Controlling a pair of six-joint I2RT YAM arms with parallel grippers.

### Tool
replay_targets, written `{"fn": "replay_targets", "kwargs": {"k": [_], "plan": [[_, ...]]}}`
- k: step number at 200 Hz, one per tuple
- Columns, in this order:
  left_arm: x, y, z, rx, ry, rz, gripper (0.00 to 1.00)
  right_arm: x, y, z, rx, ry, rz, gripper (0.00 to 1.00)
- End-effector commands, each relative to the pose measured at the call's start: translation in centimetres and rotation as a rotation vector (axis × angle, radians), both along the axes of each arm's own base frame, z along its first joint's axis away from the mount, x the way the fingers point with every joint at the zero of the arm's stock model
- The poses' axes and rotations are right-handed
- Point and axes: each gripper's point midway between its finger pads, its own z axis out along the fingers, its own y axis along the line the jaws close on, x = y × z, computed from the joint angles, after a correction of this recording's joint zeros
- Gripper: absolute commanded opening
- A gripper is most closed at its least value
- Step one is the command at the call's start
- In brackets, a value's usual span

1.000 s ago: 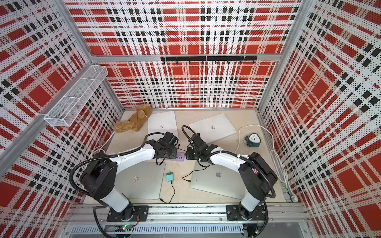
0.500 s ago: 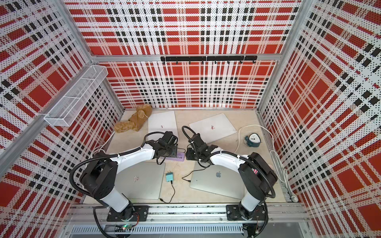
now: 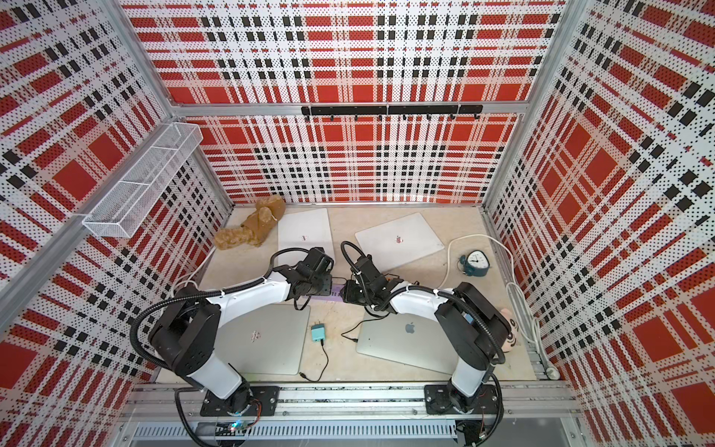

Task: Unplug the laptop charger
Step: Remove the plug from the socket.

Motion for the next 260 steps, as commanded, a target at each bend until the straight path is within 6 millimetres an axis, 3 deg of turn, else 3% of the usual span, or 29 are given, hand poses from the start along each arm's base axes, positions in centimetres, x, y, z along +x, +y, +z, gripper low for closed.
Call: {"fn": "replay_targets", "kwargs": {"k": [1,38,90,149,195,238,260], "plan": [[-0.4,0.4,-0.4,0.002,0.010,0.010,0.36,0.6,1.7,0.5,0.097,0.003,-0.014,0.26],[-0.5,0.1,-0.4,0.000,0.015,-0.002,0.35,0.8,2.3,0.2,0.106,0.010,-0.005,0.11],[-0.6,-0.2,-0.4,-0.005,0.017,-0.005,0.34,1.4,3.1,-0.7,0.130,0.036,0.002,0.02],[-0.5,-0.4,-0.2,-0.005,0.020,-0.005,0.34,1.1,1.9,-3.6,0.025,0.118,-0.039,0.00],[-0.5,-0.5,-0.3,-0.002,0.022,-0.004,0.34,1.0,0.6,-4.2,-0.036,0.120,-0.080,0.00],[-0.4,-0.7,-0.4,-0.004,0.024,-0.010,0.34,0.8,0.5,-5.0,-0.044,0.140,-0.079,0.00],[-0.5,-1.7,-0.2,-0.105,0.042,-0.026,0.33,0.6,0.4,-5.5,-0.050,0.156,-0.087,0.00]]}}
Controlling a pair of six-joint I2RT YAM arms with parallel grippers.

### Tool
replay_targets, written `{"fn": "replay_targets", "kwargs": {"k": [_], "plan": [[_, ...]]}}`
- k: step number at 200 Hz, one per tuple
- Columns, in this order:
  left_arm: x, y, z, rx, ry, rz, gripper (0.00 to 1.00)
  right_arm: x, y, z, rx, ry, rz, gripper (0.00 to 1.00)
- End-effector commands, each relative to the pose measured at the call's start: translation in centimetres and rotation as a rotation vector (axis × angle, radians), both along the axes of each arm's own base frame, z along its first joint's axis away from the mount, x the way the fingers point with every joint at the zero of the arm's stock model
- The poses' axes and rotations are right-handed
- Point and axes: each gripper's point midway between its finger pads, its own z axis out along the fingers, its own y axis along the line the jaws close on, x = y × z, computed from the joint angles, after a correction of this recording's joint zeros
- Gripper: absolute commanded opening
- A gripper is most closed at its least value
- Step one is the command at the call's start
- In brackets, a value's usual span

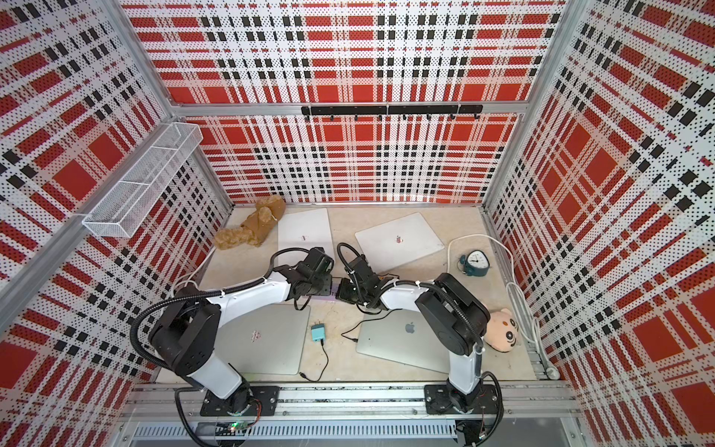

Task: Unplug the laptop charger
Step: Remove the plug from the socket.

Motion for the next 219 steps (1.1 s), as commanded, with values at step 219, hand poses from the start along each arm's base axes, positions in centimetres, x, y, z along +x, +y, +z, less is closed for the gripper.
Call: {"fn": "replay_targets", "kwargs": {"k": [219], "plan": [[0.5,-0.4,0.6,0.030,0.041,0.030,0.25,-2.0,-3.5,-6.1,-0.143,0.127,-0.074,0.00]]}}
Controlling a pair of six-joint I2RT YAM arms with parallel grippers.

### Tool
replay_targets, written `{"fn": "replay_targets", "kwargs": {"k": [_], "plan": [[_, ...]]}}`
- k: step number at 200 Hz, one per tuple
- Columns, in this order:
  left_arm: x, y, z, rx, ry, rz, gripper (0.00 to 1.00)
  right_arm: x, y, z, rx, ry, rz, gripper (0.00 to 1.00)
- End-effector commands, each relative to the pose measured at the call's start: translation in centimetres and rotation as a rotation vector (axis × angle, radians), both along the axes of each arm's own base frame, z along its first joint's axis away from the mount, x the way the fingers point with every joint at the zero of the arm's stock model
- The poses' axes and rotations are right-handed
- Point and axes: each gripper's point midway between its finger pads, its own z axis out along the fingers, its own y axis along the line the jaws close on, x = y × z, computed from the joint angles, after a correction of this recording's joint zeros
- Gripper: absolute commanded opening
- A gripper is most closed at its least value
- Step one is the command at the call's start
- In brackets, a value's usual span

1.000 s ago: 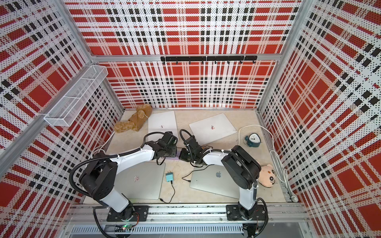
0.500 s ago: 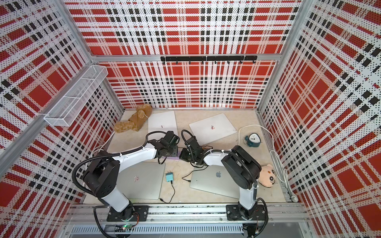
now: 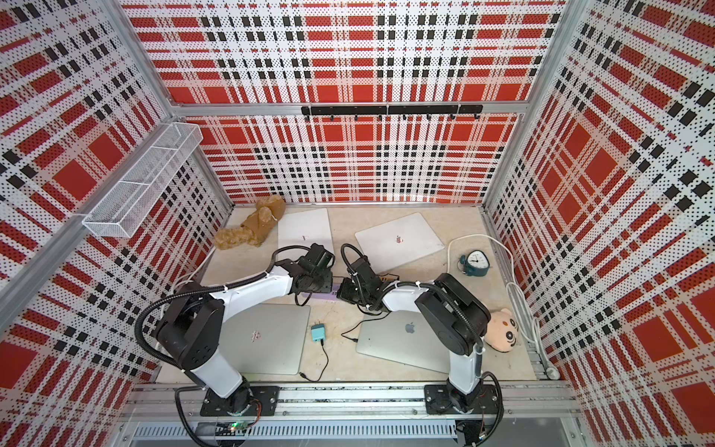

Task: Unplug the laptop charger
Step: Remove the plug from the socket.

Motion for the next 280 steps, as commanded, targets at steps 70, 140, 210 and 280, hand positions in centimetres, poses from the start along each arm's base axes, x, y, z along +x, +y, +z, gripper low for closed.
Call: {"fn": "replay_targets", "kwargs": {"k": [70,140,210,280], "plan": [[-0.6,-2.3,0.1,-0.142,0.045,-0.033,0.23,-2.3,-3.6,-6.4,-0.192,0.133,-0.030,0.00],[-0.3,-0.7,0.8,-0.039,0.022,-0.019,0.22,-2.6,-4.2,-6.9,-0.224,0.138,-0.033,0.00],[-0.8,-1.6,0.1,-0.048,0.032,-0.042,0.20,-2.7,-4.6,-7.8,-0.269,0.145,-0.017,0.00],[-0.2,-0.5,0.8,0.024,0.030,-0.028,0.18,-3.2,-4.9,-8.9,-0.281,0.169,-0.014,0.00]]}}
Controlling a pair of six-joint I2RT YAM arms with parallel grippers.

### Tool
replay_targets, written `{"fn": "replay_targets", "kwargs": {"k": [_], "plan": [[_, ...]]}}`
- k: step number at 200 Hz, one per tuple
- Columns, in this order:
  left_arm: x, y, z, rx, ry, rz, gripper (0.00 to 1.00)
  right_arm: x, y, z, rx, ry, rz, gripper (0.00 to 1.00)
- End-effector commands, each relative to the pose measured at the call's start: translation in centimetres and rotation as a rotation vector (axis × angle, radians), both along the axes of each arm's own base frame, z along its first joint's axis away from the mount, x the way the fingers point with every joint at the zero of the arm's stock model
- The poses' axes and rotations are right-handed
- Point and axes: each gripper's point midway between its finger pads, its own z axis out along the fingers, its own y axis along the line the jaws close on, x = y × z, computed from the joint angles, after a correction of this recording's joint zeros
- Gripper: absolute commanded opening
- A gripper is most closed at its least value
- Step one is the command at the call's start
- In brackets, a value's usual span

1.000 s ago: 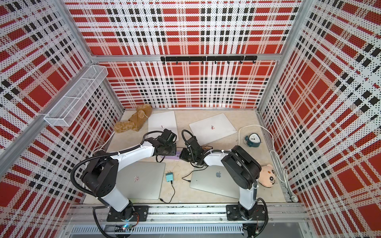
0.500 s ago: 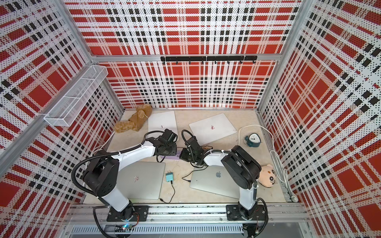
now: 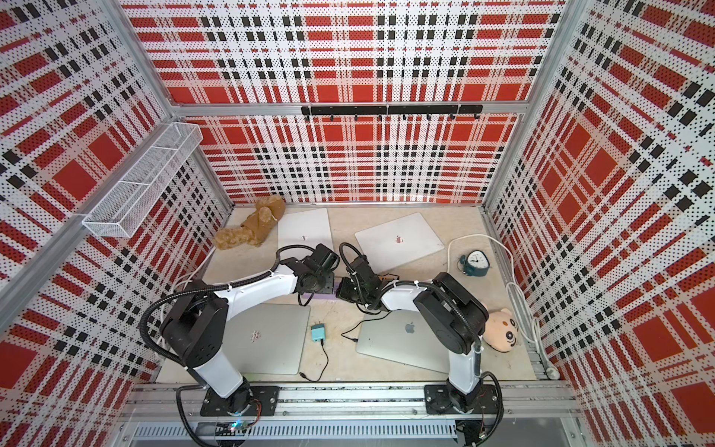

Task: Unplug the laptop charger
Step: Remove the plug from the socket.

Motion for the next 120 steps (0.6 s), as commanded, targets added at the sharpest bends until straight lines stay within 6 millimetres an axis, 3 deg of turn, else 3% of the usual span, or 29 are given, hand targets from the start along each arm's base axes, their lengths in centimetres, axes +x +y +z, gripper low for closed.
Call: {"fn": "replay_targets", "kwargs": {"k": [1,21,58,90,120], "plan": [[-0.1,-1.0,0.7,-0.065,0.030,-0.038,0.18,-3.5,-5.0,-8.5,-0.260,0.190,-0.038,0.00],[-0.3,-2.2,0.7,-0.190,0.058,-0.060,0.18,-3.6,-5.1,-8.5,-0.264,0.188,-0.037,0.00],[-0.6,-3.8,0.7,-0.264,0.096,-0.100,0.18,-3.7,-5.2,-8.6,-0.268,0.194,-0.034,0.00],[0.4,-1.8,1.6,-0.075,0.017,-0.049,0.16,-3.7,-5.2,-8.8,-0.276,0.197,-0.033,0.00],[0.8,-0.8,2.3,0.000,-0.008,-0.034,0.16,-3.9,-5.5,-9.5,-0.292,0.212,-0.035,0.00]]}}
